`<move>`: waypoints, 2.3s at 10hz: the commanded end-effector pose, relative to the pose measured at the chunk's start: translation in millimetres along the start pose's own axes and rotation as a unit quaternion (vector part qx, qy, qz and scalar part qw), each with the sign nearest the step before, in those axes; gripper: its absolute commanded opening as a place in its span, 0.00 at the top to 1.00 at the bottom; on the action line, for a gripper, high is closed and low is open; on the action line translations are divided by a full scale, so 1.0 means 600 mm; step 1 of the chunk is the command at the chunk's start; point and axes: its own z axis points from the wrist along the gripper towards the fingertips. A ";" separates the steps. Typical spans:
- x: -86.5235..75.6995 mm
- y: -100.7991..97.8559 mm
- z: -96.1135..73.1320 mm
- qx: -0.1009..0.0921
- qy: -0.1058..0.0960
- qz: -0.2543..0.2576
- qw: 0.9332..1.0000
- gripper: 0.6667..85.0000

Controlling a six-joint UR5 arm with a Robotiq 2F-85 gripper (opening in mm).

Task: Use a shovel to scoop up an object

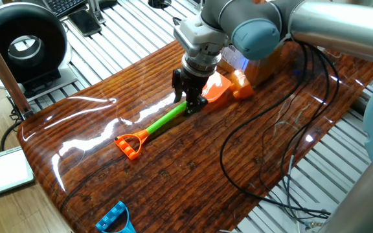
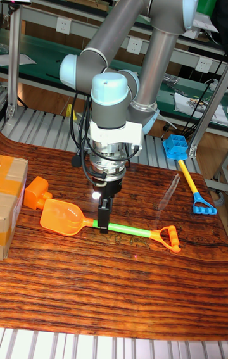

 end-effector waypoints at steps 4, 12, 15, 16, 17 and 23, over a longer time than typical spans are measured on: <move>0.046 0.003 -0.005 -0.005 0.051 -0.002 0.999 0.05; 0.050 -0.005 -0.005 0.004 0.056 0.011 0.998 0.10; 0.047 0.004 -0.005 -0.004 0.053 0.035 0.998 0.13; 0.062 0.008 0.000 -0.010 0.068 0.067 0.995 0.19; 0.073 -0.008 0.015 -0.003 0.075 0.057 0.995 0.19; 0.079 -0.011 0.013 0.003 0.074 0.055 0.996 0.10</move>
